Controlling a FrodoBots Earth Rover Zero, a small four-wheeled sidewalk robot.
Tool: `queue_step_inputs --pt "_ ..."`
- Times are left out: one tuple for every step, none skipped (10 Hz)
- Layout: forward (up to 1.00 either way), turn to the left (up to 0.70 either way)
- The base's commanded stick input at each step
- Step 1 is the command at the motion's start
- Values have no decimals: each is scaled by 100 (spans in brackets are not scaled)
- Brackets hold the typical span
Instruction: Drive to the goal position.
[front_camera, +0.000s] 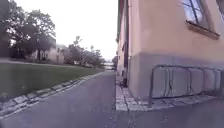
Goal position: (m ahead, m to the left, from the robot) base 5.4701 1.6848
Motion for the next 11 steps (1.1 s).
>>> queue_step_inputs --pt "85 27" --pt "85 27" --pt "85 27" --pt "85 0" --pt "85 0" --pt "85 0" --pt "85 0" --pt "85 0" --pt "85 0" --pt "85 0" --pt "85 0"
